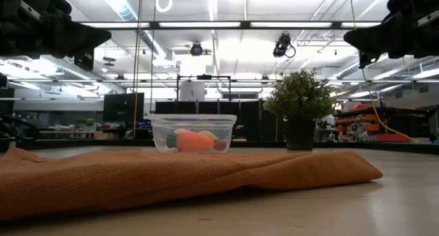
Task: Pick and placing Produce into tupperware
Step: Return to Home Position
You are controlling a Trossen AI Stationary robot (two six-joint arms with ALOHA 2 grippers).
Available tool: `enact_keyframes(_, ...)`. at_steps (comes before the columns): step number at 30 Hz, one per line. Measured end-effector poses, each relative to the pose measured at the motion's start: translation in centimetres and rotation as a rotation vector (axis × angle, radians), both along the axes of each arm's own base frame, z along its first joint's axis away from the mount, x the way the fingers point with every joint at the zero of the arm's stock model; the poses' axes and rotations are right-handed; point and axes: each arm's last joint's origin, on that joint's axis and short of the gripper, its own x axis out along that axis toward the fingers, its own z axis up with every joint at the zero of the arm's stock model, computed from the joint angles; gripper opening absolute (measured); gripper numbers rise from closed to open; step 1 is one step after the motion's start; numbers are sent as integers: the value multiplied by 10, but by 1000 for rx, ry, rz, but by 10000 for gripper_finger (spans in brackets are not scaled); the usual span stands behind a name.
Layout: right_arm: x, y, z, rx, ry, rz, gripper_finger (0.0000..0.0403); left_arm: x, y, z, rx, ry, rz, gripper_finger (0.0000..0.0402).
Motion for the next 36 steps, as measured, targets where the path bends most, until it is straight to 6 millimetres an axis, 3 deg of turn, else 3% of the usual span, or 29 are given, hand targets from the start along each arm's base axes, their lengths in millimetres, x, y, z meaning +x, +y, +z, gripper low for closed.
enact_keyframes(11,0,1,-2,94,22,28,0,-1,0,5,36,-48,4,24)
enact_keyframes(26,2,2,-9,41,-14,66,0,-1,0,5,55,-52,6,19)
enact_keyframes(32,2,2,-9,21,-22,63,0,-1,-2,6,180,-64,-35,28)
enact_keyframes(36,2,2,-9,28,-21,64,0,-1,-2,6,127,-64,-46,29)
